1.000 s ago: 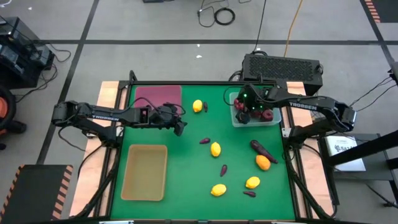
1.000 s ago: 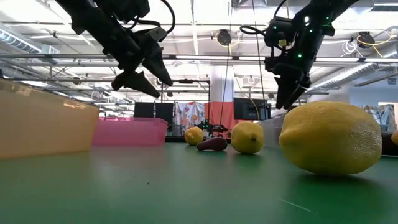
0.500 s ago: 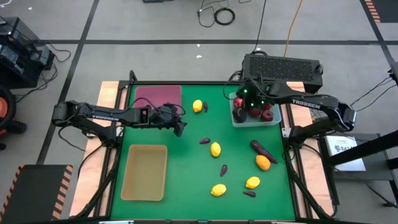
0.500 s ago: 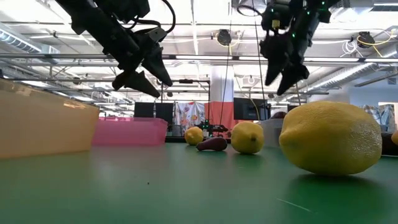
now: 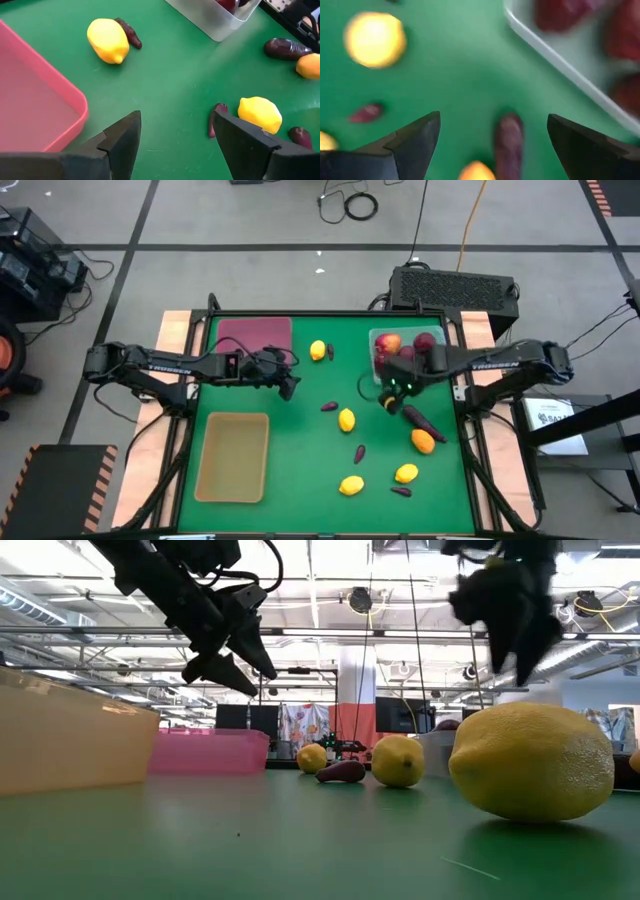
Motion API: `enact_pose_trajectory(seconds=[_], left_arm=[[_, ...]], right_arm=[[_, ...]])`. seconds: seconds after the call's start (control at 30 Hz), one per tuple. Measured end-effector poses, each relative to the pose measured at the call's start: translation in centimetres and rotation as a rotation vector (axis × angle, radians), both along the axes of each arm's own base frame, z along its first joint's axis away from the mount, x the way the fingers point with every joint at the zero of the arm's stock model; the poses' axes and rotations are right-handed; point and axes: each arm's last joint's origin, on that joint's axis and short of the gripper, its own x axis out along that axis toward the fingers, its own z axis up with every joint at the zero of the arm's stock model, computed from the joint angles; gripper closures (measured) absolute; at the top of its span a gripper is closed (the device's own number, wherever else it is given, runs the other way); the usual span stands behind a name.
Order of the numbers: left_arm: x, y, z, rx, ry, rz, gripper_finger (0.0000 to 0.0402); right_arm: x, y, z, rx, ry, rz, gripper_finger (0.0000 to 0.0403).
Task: Sort produce into baskets
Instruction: Put the eggplant into the pink bin
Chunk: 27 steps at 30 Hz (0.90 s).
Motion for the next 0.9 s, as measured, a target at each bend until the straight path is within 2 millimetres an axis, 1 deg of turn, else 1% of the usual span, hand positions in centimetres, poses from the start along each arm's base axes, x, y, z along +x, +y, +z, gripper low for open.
enact_pose_trajectory(seconds=[0.1, 0.2, 0.33, 0.47, 0.63, 0.73, 0.9], left_arm=[[0.0, 0.1, 0.0, 0.023, 0.004, -0.005, 0.0148], [0.1, 0.5, 0.2, 0.035, -0.012, 0.014, 0.0148], [0.2, 1.0, 0.5, 0.04, -0.057, 0.033, 0.0148], [0.4, 1.2, 0.7, 0.038, -0.083, 0.033, 0.0148], [0.4, 1.1, 0.7, 0.03, -0.087, 0.027, 0.0148], [0.4, 1.0, 0.7, 0.011, -0.093, 0.033, 0.0148], [0.4, 0.9, 0.7, -0.011, -0.102, 0.045, 0.0148]], right_arm=[[-0.9, 1.1, -0.7, -0.035, 0.082, -0.061, 0.0046], [-1.6, 1.7, -2.0, -0.04, 0.136, -0.077, 0.0046], [-2.1, 1.9, -4.6, 0.004, 0.155, -0.094, 0.0046], [-2.9, 1.9, -6.2, 0.001, 0.2, -0.146, 0.0046], [-2.9, 2.2, -7.9, 0.01, 0.15, -0.128, 0.0046], [-3.0, 2.4, -9.1, 0.045, 0.116, -0.117, 0.0047], [-3.4, 2.4, -10.2, 0.063, 0.119, -0.127, 0.0069]])
